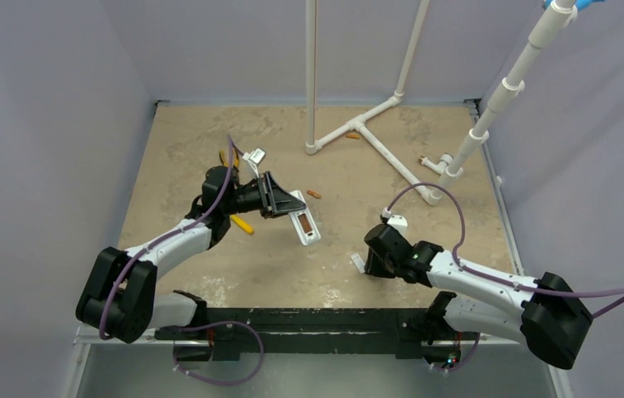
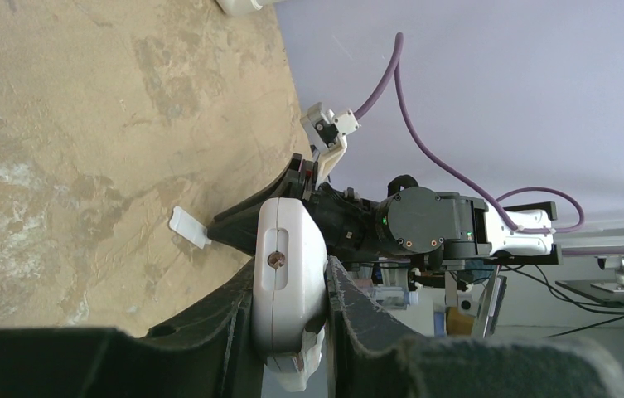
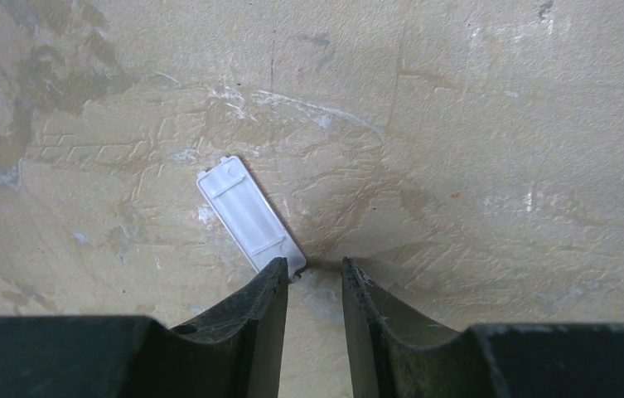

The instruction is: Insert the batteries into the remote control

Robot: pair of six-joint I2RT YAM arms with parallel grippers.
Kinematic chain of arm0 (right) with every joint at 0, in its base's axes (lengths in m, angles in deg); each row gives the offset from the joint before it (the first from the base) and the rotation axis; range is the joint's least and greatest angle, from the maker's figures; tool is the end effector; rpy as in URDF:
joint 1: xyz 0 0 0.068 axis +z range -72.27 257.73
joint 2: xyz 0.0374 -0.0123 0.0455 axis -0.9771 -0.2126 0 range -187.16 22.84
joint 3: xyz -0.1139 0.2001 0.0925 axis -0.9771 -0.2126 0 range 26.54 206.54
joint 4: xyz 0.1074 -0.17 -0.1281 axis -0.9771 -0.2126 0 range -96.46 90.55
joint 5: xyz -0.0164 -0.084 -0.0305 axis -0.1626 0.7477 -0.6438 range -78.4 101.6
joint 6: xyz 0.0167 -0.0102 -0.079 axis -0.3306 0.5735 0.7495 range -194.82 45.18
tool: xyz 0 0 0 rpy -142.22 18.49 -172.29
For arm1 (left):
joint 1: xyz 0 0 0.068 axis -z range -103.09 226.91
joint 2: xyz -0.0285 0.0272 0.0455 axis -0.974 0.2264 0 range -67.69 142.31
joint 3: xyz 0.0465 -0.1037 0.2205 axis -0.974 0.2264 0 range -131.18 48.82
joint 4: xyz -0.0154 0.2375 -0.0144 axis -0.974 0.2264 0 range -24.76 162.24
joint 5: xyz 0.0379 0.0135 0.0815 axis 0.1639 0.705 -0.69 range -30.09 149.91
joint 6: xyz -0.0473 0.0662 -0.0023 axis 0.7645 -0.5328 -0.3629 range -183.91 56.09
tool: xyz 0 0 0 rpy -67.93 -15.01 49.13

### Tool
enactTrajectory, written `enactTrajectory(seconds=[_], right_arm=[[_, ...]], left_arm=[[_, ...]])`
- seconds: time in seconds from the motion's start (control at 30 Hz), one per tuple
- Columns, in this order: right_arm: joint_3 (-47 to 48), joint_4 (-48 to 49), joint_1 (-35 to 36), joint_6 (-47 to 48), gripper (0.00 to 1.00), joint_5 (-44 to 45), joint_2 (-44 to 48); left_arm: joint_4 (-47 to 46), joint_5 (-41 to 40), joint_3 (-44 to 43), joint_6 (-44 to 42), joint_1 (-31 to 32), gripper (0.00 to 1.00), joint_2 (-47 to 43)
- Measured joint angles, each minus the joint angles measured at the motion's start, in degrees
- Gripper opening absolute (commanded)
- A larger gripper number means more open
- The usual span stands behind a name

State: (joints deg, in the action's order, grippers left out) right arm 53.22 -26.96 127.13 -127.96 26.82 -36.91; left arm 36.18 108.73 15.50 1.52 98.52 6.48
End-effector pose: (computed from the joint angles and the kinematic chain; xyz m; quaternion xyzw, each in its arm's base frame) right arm 0.1357 0.1299 0.1258 0.0649 0.9571 0.1163 0.2574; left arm 0.2397 -0.1520 0.2196 -0.0219 0.7528 -0.6281 0.1957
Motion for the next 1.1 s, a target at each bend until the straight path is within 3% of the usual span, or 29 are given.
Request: enactTrajectory(seconds=[0.23, 0.47, 1.1], right_arm=[[-0.48, 2.29, -0.04, -1.05, 0.27, -1.84, -0.24], [-0.48, 2.6, -0.04, -0.98, 0.32, -2.95, -0.15], [-0.37, 5.99, -0.26, 0.22, 0.1, -7.32, -2.78]], left_arm=[[0.0, 0.0, 0.0, 0.0, 0.0, 0.0, 0.0], [-0.02, 0.0, 0.0, 0.0, 0.0, 0.0, -0.02], [0.0, 0.0, 0.0, 0.0, 0.0, 0.0, -0.02]])
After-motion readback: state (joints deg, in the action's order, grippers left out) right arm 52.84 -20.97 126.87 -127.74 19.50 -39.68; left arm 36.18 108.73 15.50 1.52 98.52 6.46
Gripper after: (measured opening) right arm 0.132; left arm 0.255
